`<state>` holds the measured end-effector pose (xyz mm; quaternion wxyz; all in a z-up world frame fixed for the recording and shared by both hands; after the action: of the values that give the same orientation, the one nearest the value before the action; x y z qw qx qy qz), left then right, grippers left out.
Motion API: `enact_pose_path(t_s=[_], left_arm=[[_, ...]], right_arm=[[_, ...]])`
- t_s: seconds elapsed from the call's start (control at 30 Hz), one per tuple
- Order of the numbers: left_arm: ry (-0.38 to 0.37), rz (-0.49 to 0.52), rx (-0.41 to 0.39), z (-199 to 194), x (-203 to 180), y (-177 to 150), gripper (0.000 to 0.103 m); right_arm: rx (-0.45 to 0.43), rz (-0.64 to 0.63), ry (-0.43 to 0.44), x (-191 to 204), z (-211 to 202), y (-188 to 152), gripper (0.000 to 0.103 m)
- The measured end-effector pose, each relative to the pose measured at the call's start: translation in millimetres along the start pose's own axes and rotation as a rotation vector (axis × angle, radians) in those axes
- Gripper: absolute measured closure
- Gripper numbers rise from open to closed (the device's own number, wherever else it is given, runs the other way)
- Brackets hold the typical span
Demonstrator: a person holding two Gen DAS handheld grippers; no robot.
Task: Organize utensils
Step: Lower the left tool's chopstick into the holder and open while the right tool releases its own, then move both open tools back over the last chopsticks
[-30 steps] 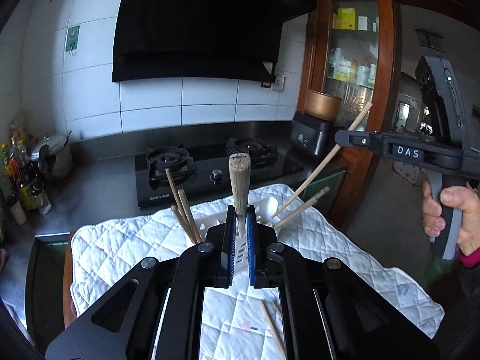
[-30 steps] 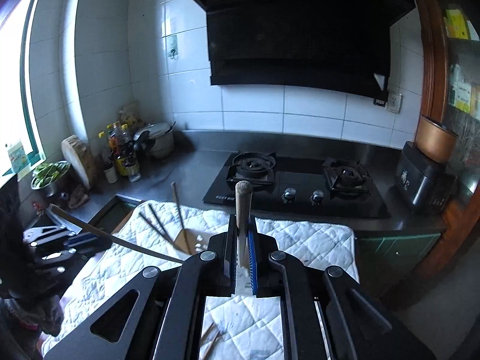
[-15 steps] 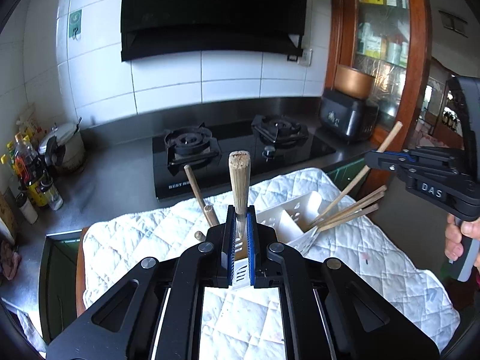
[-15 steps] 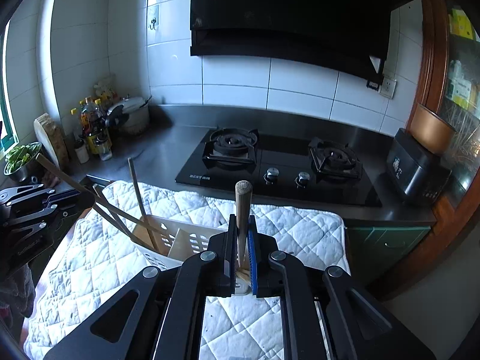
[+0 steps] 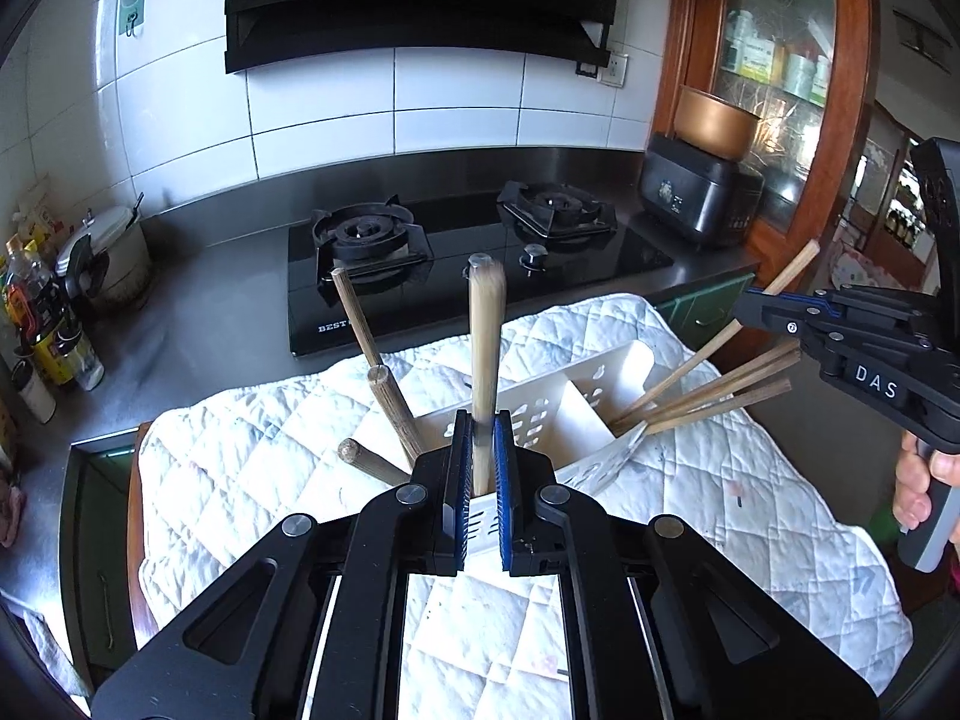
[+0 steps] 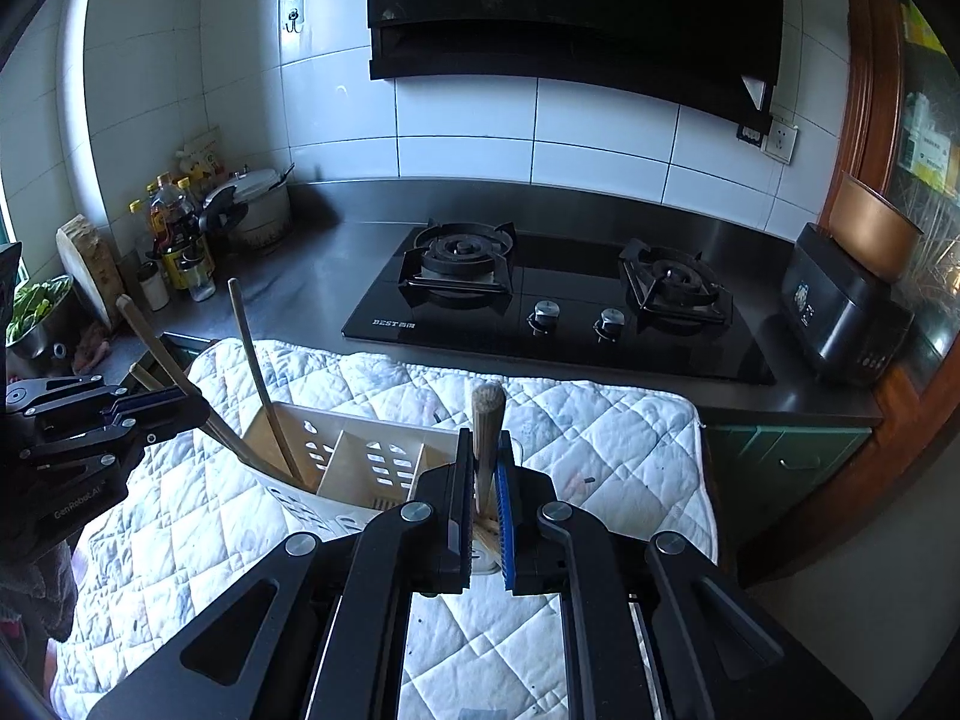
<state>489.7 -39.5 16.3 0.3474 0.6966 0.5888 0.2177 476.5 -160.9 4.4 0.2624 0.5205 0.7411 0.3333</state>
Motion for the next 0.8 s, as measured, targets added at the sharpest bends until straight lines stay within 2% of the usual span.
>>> enact_pose_path(t_s=[0.17,0.27,0.37,0.47,0.6,0.8], left_arm=[[-0.012,-0.001,-0.005,-2,-4,0,0.094],[-0.013,-0.003,-0.017,-7,-7,1,0.094],[-0.028,-0.006,-0.050,-20,-11,4,0.094],[-0.054,-0.018,-0.082,-37,-14,5,0.093],[-0.072,-0.022,-0.129,-66,-18,-2,0.093],[-0.077,-0.010,-0.150,-95,-24,-37,0.093]], right_arm=[[-0.021,0.004,-0.001,-1,-6,2,0.093],[-0.052,0.004,-0.008,-2,-17,5,0.082],[-0.091,0.008,-0.014,-4,-34,8,0.076],[-0.139,0.020,-0.016,-6,-58,4,0.063],[-0.172,0.032,-0.017,-4,-86,-16,0.060],[-0.144,0.045,0.013,15,-101,-74,0.057]])
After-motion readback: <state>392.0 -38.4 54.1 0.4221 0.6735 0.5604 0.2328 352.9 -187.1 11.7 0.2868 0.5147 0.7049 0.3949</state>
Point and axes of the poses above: each gripper's, at about its wrist camera, not at the fingertips, and z roughly the way its jaws point, x to its left, y to its top, the point moved 10 cm from there along z, roughly the way its jaws point, and after that the axes turned 3 degrees about -z, right-handed, at the moved point
